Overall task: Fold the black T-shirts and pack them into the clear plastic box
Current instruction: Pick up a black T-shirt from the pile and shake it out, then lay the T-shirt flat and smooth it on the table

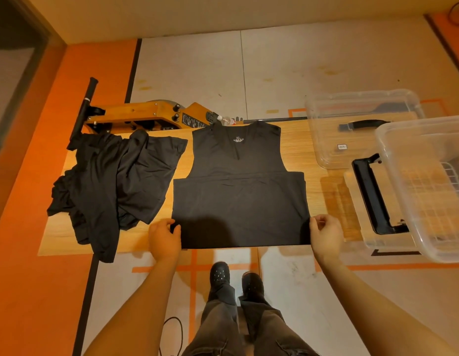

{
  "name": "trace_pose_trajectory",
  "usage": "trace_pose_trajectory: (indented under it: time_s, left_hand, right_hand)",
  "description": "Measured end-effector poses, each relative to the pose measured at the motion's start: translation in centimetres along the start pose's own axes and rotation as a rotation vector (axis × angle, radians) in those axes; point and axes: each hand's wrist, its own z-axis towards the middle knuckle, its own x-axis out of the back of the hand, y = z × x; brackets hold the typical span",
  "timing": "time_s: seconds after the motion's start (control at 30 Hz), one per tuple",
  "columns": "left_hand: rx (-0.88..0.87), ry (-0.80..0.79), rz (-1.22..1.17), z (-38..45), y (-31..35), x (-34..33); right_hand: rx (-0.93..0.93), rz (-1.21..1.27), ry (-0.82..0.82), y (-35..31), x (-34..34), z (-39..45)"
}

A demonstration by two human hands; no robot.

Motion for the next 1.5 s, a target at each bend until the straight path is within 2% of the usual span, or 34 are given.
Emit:
trace_pose_trajectory:
  time_s: [0.27, 0.5, 0.63, 0.8, 0.97, 1.17, 1.3, 1.5]
  left_hand:
    - [-0.113, -0.051, 0.067, 5.4, 5.2, -0.3]
    - [-0.14, -0.079, 0.184, 9.3, 6.6, -1.2]
    - [-0.169, -0.052, 0.191, 10.4, 7.1, -1.8]
    - [-0.135, -0.049, 0.223, 11.2, 7.4, -2.6]
    - [-0.093, -0.072, 0.227, 11.9, 7.3, -2.9]
    - [-0.072, -0.069, 0.25, 11.9, 6.9, -2.8]
    - [-0.137, -0.049, 0.184, 11.6, 6.2, -2.3]
    - [-0.135, -0.047, 0.033, 12.8, 7.4, -0.9]
  right_hand:
    - [-0.058, 0.017, -0.096, -4.3, -1.4, 5.4]
    - [-0.08, -0.014, -0.1, -6.3, -3.1, 9.3]
    - [-0.099, -0.051, -0.049, -6.7, -4.0, 10.3]
    - [-0.105, -0.064, -0.069, -6.9, -5.2, 10.9]
    - [-0.027, -0.097, -0.063, -7.0, -5.5, 10.8]
    - [-0.019, -0.005, -0.045, -6.5, -4.9, 10.9]
    - [-0.028, 0.046, -0.031, -6.9, -4.3, 10.7]
    - [-0.017, 0.092, 0.006, -9.0, -4.1, 11.6]
